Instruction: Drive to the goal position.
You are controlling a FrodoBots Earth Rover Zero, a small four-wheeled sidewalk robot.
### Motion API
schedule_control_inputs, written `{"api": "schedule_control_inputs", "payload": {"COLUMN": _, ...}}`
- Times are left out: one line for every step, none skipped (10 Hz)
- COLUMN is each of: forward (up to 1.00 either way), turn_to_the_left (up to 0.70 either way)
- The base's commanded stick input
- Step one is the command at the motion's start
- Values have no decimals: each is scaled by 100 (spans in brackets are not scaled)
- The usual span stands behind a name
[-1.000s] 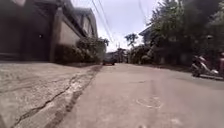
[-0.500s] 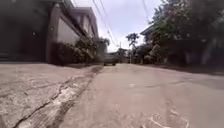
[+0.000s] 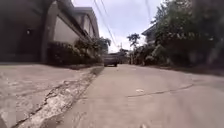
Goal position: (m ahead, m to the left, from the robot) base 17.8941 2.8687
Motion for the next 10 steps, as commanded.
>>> {"api": "schedule_control_inputs", "payload": {"forward": 100, "turn_to_the_left": -24}}
{"api": "schedule_control_inputs", "payload": {"forward": 100, "turn_to_the_left": -10}}
{"api": "schedule_control_inputs", "payload": {"forward": 100, "turn_to_the_left": -3}}
{"api": "schedule_control_inputs", "payload": {"forward": 100, "turn_to_the_left": 0}}
{"api": "schedule_control_inputs", "payload": {"forward": 100, "turn_to_the_left": 0}}
{"api": "schedule_control_inputs", "payload": {"forward": 100, "turn_to_the_left": 0}}
{"api": "schedule_control_inputs", "payload": {"forward": 100, "turn_to_the_left": 0}}
{"api": "schedule_control_inputs", "payload": {"forward": 100, "turn_to_the_left": 0}}
{"api": "schedule_control_inputs", "payload": {"forward": 100, "turn_to_the_left": 0}}
{"api": "schedule_control_inputs", "payload": {"forward": 100, "turn_to_the_left": 0}}
